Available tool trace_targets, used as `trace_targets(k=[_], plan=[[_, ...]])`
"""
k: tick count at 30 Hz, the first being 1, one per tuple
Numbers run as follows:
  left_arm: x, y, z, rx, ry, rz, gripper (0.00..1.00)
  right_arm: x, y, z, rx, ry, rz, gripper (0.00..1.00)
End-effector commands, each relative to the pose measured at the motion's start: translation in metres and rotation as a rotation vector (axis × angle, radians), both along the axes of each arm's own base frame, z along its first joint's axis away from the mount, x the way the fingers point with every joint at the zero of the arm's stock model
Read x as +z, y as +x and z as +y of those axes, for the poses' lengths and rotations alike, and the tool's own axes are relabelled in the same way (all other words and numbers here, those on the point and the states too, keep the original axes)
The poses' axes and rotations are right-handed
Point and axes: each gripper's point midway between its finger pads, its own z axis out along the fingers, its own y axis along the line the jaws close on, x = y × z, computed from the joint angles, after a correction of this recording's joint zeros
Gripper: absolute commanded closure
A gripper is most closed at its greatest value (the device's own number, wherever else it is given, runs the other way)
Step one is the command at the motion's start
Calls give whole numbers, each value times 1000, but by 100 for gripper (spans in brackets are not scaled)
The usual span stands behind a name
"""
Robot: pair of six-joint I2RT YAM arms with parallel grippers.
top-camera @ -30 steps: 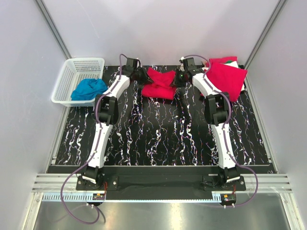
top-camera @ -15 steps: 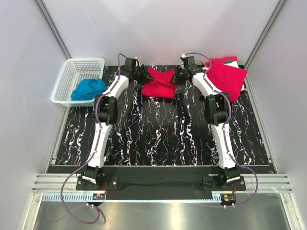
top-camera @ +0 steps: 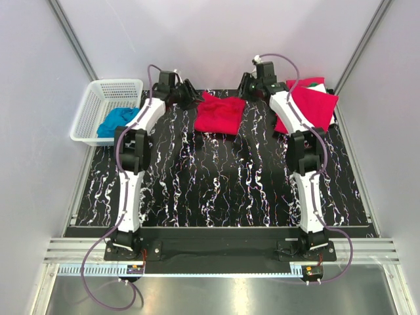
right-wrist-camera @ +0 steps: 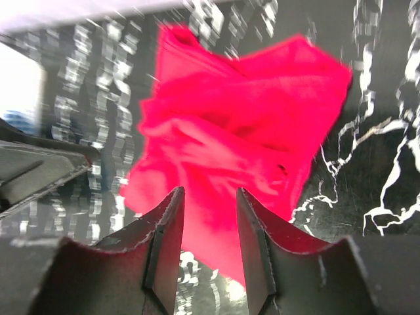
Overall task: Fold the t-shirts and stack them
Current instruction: Fold the tshirt
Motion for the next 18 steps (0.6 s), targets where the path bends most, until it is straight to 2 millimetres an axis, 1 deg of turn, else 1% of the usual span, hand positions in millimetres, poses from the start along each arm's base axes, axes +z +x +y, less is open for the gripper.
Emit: trace_targets(k=[1,2,3,4,6,7,8,9,10,11,12,13,14,15,17,18], plan=[[92,-7,0,-26,-47,-175,48,105,-1,-9,-10,22,-208,56],[92,-11,0,-35,-54,-165,48,113,-5,-7,5,35,-216,55],[93,-14,-2,-43,-58,-161,49,116,-8,-5,14,44,-212,55],[91,-18,-3,-49,-57,-149,50,113,-13,0,39,60,-196,55],[86,-25,-6,-69,-53,-132,54,115,-19,4,58,85,-180,57],[82,-27,-8,-81,-47,-127,56,105,-23,6,71,90,-151,57],[77,-32,-12,-103,-51,-114,62,101,-25,5,74,95,-139,59],[71,-35,-14,-114,-47,-94,65,94,-28,8,82,100,-119,59],[61,-37,-15,-125,-38,-79,68,82,-31,9,88,100,-90,59],[55,-41,-20,-141,-37,-64,72,75,-33,10,94,100,-74,59],[49,-43,-21,-149,-31,-52,73,69,-36,11,102,98,-60,59],[38,-46,-22,-159,-20,-34,73,57,-40,12,107,96,-33,59],[32,-49,-25,-165,-16,-24,73,50,-42,13,109,89,-20,59],[26,-50,-25,-167,-11,-16,73,37,-45,11,104,85,10,59],[14,-53,-29,-181,-5,3,73,28,-47,13,111,89,25,60],[6,-54,-29,-185,-3,21,74,18,-51,14,111,94,49,60]])
